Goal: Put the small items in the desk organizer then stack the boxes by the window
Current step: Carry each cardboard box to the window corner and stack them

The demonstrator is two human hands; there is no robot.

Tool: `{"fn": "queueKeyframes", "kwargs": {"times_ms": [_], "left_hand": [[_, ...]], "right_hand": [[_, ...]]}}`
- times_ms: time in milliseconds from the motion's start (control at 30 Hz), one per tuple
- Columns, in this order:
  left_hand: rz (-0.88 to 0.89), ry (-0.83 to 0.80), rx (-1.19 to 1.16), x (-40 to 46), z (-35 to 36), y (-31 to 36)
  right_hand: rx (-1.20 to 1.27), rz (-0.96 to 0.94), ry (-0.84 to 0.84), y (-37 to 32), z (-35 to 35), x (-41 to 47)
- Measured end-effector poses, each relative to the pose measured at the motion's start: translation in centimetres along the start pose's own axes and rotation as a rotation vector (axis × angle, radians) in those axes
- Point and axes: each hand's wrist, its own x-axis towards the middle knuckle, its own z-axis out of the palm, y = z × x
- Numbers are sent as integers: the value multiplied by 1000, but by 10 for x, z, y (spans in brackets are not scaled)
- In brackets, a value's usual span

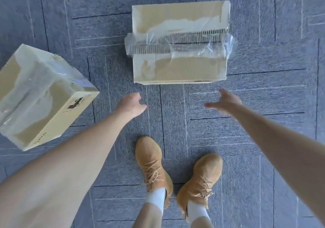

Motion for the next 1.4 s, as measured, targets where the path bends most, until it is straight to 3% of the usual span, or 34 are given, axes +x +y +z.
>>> {"fn": "queueKeyframes", "kwargs": {"times_ms": [167, 333, 433, 800, 1067, 1300, 1400], "left_hand": [[-100, 80, -64, 34, 16, -5], [-63, 165, -445, 65, 15, 4], [-92, 166, -550, 82, 12, 7], [12, 174, -559, 88, 2, 1], [65, 108, -425, 33, -37, 16], [162, -36, -655, -32, -123, 51], [175, -27, -645, -61, -170, 80]], "right_hand": [[324, -10, 80, 2, 7, 33], [478, -101, 135, 1, 7, 59], [513, -180, 176, 4, 8, 73], [685, -328, 107, 1, -2, 83], [592, -354, 28, -3, -37, 38], [616, -338, -17, -17, -99, -41], [675, -350, -31, -23, -135, -78]]}}
